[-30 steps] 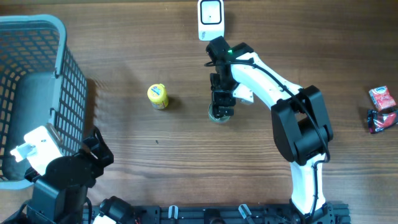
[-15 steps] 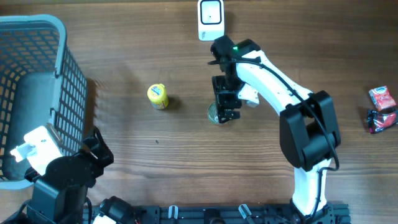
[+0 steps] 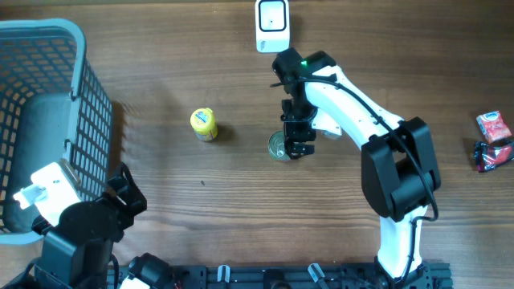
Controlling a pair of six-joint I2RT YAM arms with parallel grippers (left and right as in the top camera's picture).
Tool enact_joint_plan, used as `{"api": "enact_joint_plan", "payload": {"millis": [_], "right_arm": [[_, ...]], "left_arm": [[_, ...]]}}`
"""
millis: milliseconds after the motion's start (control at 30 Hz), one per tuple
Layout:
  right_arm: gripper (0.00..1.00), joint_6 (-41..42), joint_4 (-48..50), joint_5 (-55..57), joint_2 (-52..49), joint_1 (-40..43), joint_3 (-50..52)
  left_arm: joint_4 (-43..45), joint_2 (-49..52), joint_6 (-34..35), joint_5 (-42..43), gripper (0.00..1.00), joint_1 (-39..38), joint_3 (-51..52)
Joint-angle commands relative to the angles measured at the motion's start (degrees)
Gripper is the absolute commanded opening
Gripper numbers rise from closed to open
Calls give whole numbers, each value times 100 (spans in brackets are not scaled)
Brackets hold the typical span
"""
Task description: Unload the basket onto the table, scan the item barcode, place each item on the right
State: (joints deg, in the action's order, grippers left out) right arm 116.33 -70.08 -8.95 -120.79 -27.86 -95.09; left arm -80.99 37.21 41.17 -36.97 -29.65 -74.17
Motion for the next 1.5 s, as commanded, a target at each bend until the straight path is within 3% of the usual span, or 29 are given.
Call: {"api": "enact_joint_plan", "payload": {"millis": [0,100,300,367,600,700,767,833,967,1000,1067,1200,1267,1367,1467], "right_arm": [[100,214,682,-142,90,-205,411],[100,216,1287,-155,22,-258,916],[100,216,1576,-140,2,-258,1384],[93,72,1650,-7,2,-258,1421],[82,-1836,2017,566,2,-258,1421],[82,-2682,2061,841,2,-256,1421],[82,-3687,2225,1075,2,-256,1421],[72,-4948,2406,1130,2,-256,1421],[79,-5228,2402,951,2,-264,1421],[78,-5230,2450,887,2,-264,1421],[64,-5270,2559,892,2,-262,1421],[63,-5925,2662,903,2,-262,1421],[64,-7036,2789,931,2,-256,1421],[64,-9694,2879,933,2,-256,1421],[78,-12087,3134,935,2,-251,1421]], "left_arm": [[20,-2,-44,-59,100,-24,46],[13,-2,-46,-57,100,-24,46],[15,-2,-44,-59,100,-24,46],[13,-2,-46,-59,100,-24,46],[15,-2,-44,-59,100,-24,46],[13,-2,-44,-59,100,-24,46],[13,-2,-44,-59,100,-24,46],[13,-2,-44,-59,100,-24,46],[13,-2,-44,-59,100,-24,46],[13,-2,-44,-59,100,-24,46],[9,-2,-44,-57,100,-24,46],[-57,-2,-44,-57,100,-24,46],[-55,-2,-44,-59,100,-24,46],[-57,-2,-44,-59,100,-24,46],[-55,-2,-42,-55,100,-24,46]]}}
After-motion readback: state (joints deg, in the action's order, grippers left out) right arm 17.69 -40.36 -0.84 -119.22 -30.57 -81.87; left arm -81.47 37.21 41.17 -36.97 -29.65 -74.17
